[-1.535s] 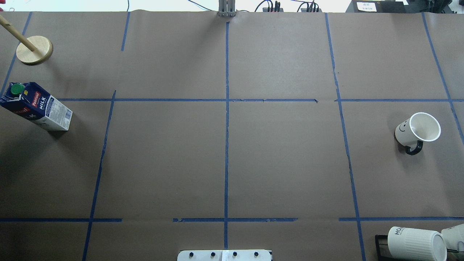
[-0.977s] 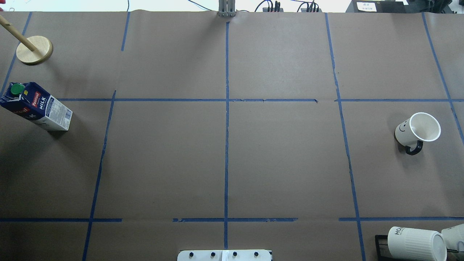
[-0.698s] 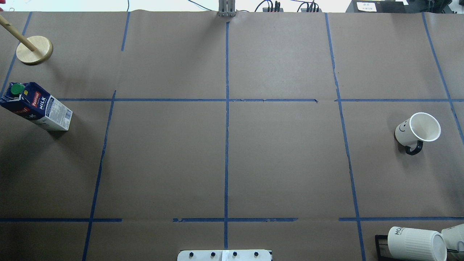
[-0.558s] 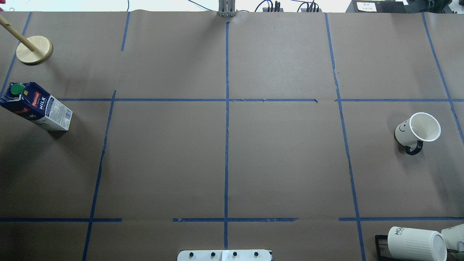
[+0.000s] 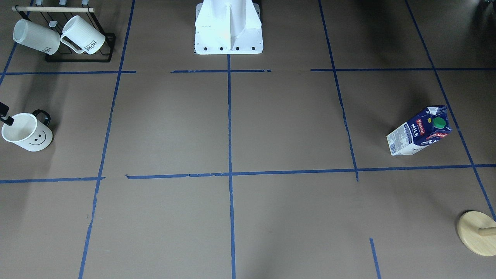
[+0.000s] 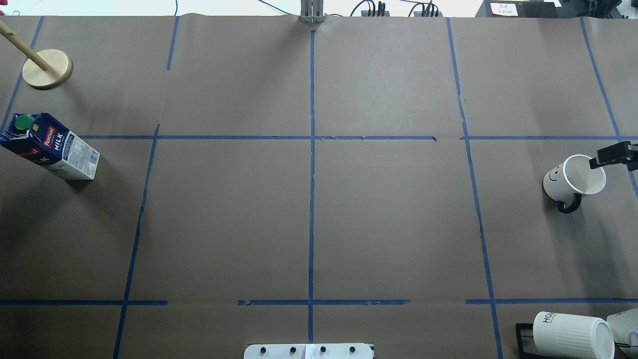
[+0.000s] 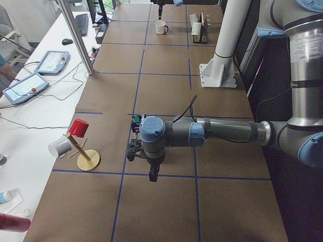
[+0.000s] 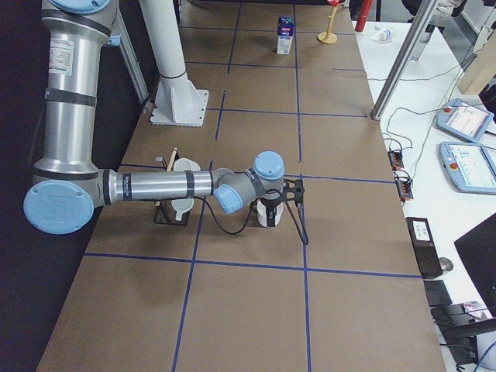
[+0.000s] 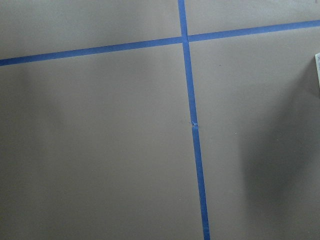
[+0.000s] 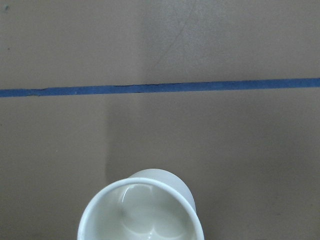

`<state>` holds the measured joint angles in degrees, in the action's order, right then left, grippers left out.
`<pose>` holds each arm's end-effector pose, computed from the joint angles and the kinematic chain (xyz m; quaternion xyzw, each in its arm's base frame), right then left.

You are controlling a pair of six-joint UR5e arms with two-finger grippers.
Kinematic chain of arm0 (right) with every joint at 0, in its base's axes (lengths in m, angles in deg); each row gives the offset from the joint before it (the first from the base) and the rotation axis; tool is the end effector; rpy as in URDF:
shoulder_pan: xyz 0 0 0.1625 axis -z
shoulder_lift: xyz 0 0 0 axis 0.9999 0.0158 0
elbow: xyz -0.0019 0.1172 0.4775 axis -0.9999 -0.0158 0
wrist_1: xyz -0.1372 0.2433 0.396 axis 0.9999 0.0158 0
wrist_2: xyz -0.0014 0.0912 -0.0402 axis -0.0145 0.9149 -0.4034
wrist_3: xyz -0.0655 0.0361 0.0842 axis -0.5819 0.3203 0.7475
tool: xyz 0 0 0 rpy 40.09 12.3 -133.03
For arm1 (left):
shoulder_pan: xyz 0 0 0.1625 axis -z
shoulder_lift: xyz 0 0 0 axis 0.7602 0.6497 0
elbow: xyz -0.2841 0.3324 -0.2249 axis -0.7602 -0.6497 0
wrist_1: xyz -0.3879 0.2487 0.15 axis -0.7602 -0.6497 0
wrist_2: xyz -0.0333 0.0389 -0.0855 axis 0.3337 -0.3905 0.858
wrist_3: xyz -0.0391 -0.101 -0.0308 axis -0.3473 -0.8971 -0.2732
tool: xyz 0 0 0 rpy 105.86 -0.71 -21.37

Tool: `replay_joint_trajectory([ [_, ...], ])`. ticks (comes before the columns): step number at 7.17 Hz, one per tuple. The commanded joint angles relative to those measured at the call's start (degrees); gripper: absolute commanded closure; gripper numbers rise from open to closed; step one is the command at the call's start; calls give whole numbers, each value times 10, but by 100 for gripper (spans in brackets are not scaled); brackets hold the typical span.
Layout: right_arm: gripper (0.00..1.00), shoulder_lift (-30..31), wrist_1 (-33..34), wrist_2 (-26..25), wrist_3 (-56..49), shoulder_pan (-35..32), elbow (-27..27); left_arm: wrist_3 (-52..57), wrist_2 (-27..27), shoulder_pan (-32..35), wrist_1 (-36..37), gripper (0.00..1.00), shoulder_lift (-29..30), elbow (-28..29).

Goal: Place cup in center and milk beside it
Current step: 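Reach the right gripper to the white mug and grasp its rim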

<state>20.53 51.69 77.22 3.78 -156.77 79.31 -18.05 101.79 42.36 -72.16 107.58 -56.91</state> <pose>-0.1502 -0.5185 0.6668 0.0425 -0.4234 0.0258 0.9046 -0.0706 -0.4769 0.7059 0.0175 0.3740 0.0546 0.9257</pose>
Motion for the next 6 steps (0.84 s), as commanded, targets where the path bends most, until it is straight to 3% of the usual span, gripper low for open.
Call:
replay_joint_trajectory([
  [1,0,-20,-5,-8,7,28,-30,0,0,0,0,0,0,1],
  [3,2,-20,-25,-31,8,47,-61,0,0,0,0,0,0,0],
  [4,9,-20,-32,-31,8,47,-73,0,0,0,0,0,-1,-1],
  [5,41,-21,-32,-31,8,49,-77,0,0,0,0,0,-1,-1],
  [6,81,-21,-33,-30,7,49,-75,0,0,0,0,0,-1,-1],
])
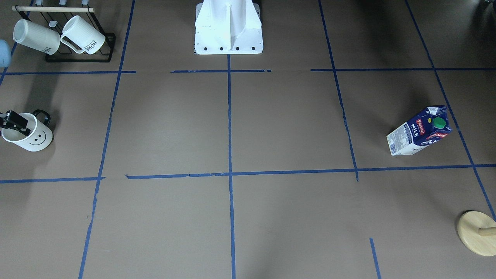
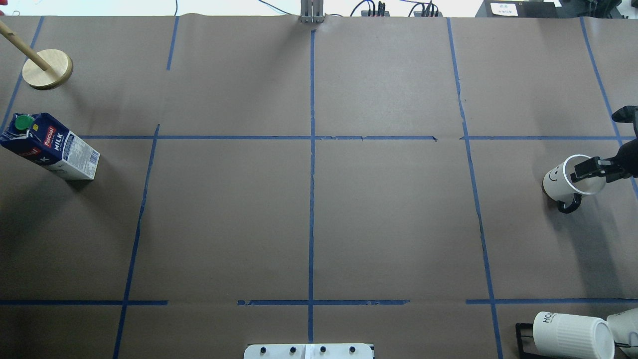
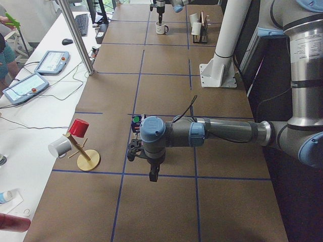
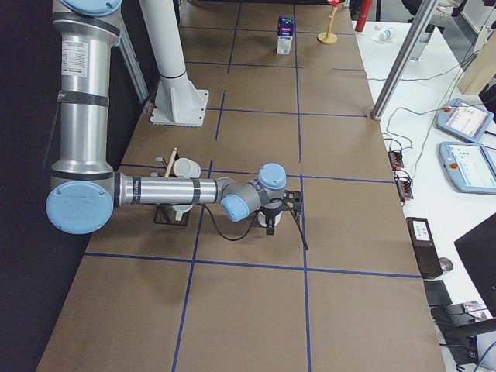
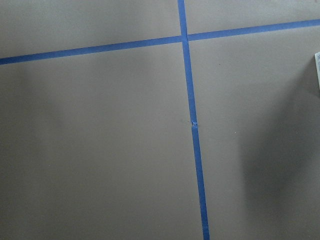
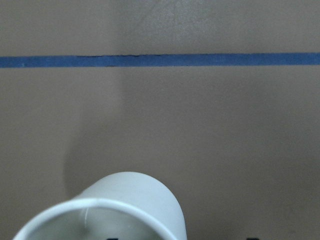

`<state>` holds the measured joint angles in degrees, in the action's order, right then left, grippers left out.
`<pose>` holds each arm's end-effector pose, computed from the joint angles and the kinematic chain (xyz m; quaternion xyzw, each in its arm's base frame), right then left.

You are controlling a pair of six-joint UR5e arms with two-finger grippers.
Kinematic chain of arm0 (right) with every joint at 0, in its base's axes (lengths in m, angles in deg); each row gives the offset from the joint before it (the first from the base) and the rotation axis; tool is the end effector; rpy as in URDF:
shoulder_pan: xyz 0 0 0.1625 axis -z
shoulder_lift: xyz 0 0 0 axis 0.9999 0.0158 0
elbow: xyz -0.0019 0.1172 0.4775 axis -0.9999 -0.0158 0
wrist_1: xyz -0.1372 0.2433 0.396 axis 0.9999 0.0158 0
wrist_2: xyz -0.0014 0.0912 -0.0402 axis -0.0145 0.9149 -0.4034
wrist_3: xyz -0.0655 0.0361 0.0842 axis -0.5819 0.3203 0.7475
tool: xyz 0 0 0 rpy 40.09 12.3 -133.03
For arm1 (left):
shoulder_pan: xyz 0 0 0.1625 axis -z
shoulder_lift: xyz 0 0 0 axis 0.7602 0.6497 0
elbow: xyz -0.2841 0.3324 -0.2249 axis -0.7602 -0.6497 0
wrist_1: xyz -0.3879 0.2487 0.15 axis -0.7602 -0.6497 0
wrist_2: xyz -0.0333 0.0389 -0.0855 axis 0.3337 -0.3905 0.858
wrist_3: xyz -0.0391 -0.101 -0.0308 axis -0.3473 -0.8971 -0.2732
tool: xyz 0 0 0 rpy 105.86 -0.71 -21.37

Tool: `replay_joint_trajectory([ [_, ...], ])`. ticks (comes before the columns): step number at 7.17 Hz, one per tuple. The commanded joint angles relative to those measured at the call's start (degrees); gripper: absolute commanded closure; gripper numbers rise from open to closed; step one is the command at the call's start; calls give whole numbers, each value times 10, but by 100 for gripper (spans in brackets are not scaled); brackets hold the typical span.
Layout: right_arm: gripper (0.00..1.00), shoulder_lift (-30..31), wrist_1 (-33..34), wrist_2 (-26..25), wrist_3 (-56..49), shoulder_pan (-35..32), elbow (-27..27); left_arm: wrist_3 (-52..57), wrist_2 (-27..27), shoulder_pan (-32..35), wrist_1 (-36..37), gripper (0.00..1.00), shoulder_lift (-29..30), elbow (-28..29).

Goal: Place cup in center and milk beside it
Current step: 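Reach the right gripper to the white mug and grasp its rim, then carry the white mug with the right gripper to the table center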

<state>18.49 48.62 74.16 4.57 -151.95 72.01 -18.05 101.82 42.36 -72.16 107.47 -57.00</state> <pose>-0.1969 -0.5211 0.7196 0.0214 -0.3979 0.0080 0.9171 -0.0705 -0.4760 0.7059 0.0174 0.3742 0.0545 0.9256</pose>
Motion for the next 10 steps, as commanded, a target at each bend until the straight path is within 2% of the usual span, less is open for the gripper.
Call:
replay_joint_trajectory([
  [1,92,0,-3,2,0,1,1,0,0,0,0,0,-1,0],
  [3,100,0,-3,5,-2,1,5,0,0,0,0,0,-3,-3],
  [5,100,-18,19,31,0,1,33,0,0,0,2,0,-3,-5],
  [7,100,-132,101,39,-1,9,34,0,0,0,3,0,-4,-6],
  [8,100,-191,130,31,-1,36,34,0,0,0,3,0,-4,-6],
  [10,100,-283,169,-26,-2,105,25,1,0,0,2,0,-4,-6],
])
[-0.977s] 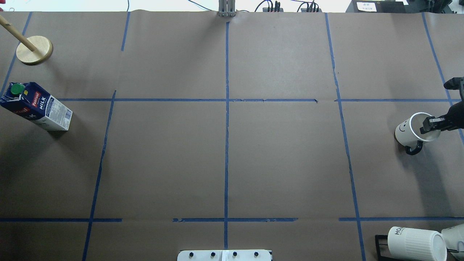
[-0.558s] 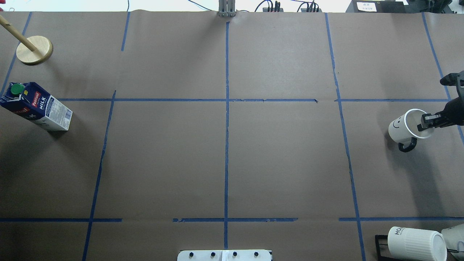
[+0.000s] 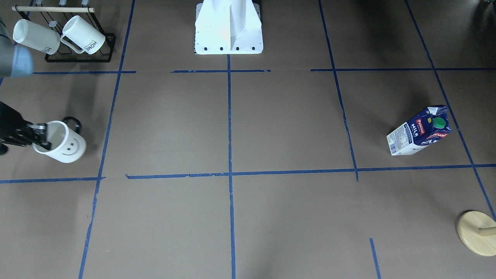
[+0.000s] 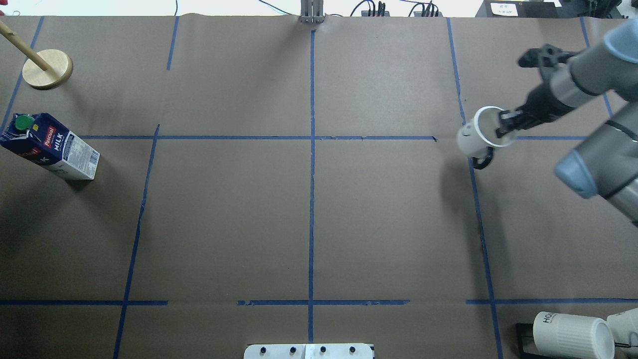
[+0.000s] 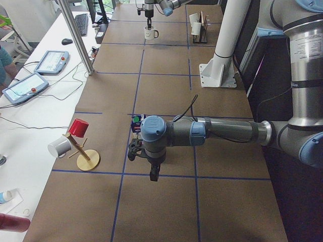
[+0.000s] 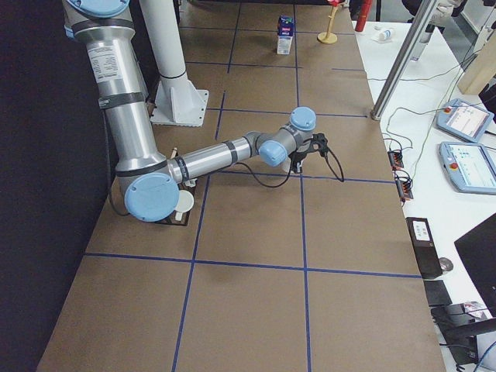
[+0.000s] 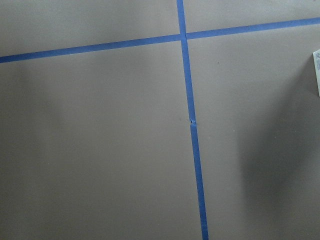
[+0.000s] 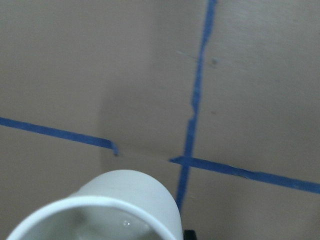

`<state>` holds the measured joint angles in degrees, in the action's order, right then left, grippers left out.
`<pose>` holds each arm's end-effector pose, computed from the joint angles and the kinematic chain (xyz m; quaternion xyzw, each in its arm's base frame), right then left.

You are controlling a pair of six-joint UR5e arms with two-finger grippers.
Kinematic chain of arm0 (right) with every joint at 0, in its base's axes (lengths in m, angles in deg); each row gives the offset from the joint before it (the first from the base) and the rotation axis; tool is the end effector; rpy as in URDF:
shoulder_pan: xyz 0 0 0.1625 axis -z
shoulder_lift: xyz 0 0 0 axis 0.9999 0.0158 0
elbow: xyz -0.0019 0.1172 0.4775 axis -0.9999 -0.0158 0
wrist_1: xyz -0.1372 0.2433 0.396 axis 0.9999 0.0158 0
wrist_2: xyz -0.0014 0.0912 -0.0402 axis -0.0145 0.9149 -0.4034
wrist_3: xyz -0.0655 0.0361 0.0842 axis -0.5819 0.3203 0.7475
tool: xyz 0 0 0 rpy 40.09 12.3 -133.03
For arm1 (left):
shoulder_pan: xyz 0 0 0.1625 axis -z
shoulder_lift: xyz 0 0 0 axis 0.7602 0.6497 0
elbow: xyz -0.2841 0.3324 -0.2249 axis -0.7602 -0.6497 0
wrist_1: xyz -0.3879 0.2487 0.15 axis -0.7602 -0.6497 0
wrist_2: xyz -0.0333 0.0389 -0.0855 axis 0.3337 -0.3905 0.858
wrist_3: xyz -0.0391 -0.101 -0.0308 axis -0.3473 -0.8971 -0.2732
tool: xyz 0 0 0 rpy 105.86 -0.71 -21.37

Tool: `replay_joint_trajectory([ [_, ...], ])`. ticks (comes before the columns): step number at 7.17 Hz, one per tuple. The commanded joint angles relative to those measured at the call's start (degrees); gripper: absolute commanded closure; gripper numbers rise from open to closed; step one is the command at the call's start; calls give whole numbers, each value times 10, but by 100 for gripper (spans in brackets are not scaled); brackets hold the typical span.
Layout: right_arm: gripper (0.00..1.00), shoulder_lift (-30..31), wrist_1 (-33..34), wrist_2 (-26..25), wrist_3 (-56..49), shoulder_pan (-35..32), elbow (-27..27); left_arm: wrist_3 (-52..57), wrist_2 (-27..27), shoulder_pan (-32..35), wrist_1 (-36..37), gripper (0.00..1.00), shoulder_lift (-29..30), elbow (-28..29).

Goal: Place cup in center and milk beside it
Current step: 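Carry the white mug with the right gripper to the table center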

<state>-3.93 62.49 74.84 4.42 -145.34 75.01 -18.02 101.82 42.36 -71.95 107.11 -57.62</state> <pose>-0.3476 -0.6307 0.4677 0.0745 -0.4477 -0.0812 0.8874 -0.0704 -0.4729 0.7032 0.0179 0.3742 0.0549 0.9256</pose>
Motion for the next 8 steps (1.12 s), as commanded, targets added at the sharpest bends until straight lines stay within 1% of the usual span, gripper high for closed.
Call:
replay_joint_trajectory([
  [1,100,-127,106,-90,0,77,-7,0,0,0,-2,0,1,0],
  [2,100,-177,147,-107,2,98,-23,1,0,-3,-2,0,1,1],
  [3,100,-217,155,-110,23,113,-53,1,0,-4,-2,0,2,1],
  [4,100,-260,154,-130,75,135,-95,1,1,-4,-2,0,3,1],
  [5,100,-282,151,-151,120,155,-121,1,1,-4,-3,0,3,0],
  [6,100,-287,151,-153,125,166,-134,1,0,-4,-2,0,3,0],
  [7,100,-287,150,-154,152,175,-138,1,0,-4,-3,0,3,0],
  [8,100,-287,150,-154,155,180,-140,1,1,-4,-2,0,3,0],
])
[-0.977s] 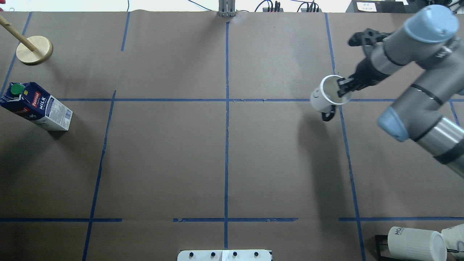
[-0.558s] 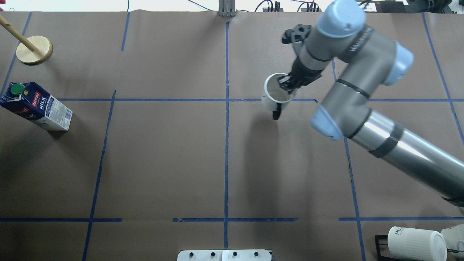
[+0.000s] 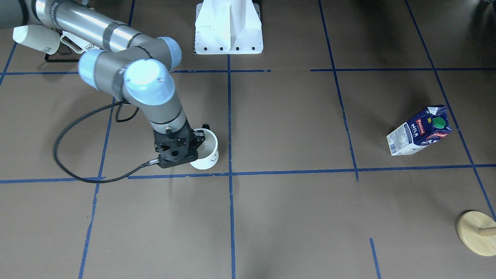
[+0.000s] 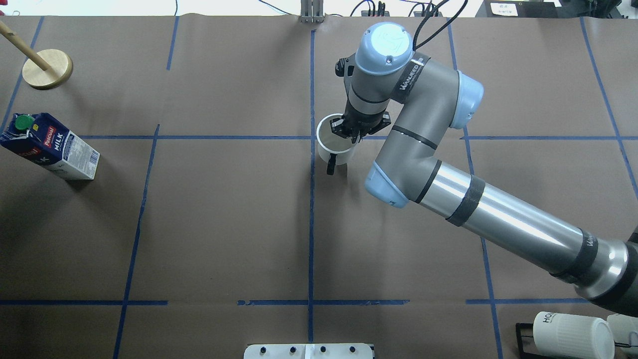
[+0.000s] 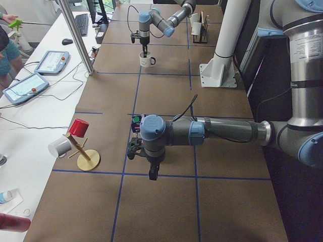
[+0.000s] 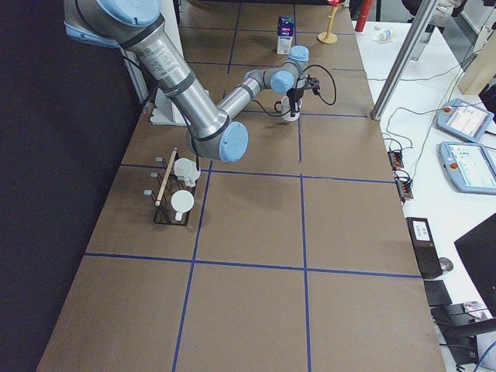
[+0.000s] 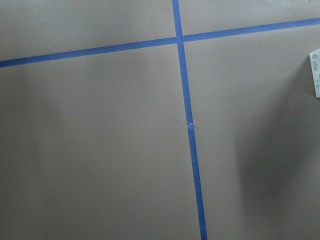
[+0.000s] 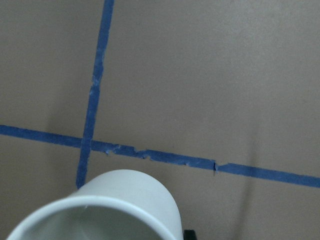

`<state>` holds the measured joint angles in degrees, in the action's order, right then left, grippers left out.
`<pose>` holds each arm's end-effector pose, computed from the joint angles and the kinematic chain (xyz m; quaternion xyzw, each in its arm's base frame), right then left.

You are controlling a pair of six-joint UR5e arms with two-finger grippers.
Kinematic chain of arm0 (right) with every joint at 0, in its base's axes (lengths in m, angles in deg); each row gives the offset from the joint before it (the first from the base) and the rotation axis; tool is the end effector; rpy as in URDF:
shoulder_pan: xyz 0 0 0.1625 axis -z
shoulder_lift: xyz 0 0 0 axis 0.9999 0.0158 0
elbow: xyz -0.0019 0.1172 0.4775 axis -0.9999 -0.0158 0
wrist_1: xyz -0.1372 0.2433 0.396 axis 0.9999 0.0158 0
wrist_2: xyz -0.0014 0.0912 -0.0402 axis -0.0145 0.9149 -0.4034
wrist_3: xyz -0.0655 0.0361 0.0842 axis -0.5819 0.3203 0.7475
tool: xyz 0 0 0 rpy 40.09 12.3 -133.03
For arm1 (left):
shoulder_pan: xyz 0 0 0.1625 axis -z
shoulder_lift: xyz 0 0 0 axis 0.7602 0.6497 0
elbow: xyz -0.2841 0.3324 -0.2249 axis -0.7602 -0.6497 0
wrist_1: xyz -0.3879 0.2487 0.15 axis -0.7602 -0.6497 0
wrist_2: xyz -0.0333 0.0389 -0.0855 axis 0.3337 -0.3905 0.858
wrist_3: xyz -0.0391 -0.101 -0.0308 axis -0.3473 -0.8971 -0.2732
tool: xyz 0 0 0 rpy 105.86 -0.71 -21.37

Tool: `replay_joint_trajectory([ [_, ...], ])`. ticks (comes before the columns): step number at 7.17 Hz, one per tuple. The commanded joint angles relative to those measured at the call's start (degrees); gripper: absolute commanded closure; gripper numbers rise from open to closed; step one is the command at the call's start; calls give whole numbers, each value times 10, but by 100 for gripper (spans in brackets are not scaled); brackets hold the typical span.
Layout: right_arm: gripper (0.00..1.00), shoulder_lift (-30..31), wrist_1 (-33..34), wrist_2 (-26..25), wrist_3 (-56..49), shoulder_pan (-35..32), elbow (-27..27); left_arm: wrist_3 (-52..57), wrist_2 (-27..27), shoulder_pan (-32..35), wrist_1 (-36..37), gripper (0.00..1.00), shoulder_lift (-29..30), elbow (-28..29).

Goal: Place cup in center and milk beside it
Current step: 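Carry the white mug with the right gripper to the table center, then lower the mug onto the center and open the right gripper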

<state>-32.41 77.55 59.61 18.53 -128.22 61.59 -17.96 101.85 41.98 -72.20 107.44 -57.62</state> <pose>-0.6241 -0.6196 0.2442 0.0531 -0.3867 -0.0601 0.9187 -0.0673 -0.4768 0.7000 0.0216 0.3740 0.0603 0.9252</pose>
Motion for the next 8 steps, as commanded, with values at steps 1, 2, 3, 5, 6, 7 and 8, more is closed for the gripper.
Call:
replay_joint_trajectory([
  [1,99,-2,-2,-15,13,18,-12,0,0,-1,0,0,0,0],
  [2,97,-2,-2,-19,12,21,-14,0,1,-1,0,0,0,1],
  [3,81,-2,-2,-19,13,21,-14,0,0,-1,0,0,-1,1],
  [5,1,-2,-4,-21,41,27,-14,0,1,-1,0,0,-1,0],
  [6,0,-4,-4,-20,37,26,-9,0,0,-1,0,0,0,0],
  [7,0,-9,1,-13,36,9,8,0,0,-1,0,0,0,1],
  [8,0,-9,7,8,37,-18,22,0,0,-1,0,0,0,1],
])
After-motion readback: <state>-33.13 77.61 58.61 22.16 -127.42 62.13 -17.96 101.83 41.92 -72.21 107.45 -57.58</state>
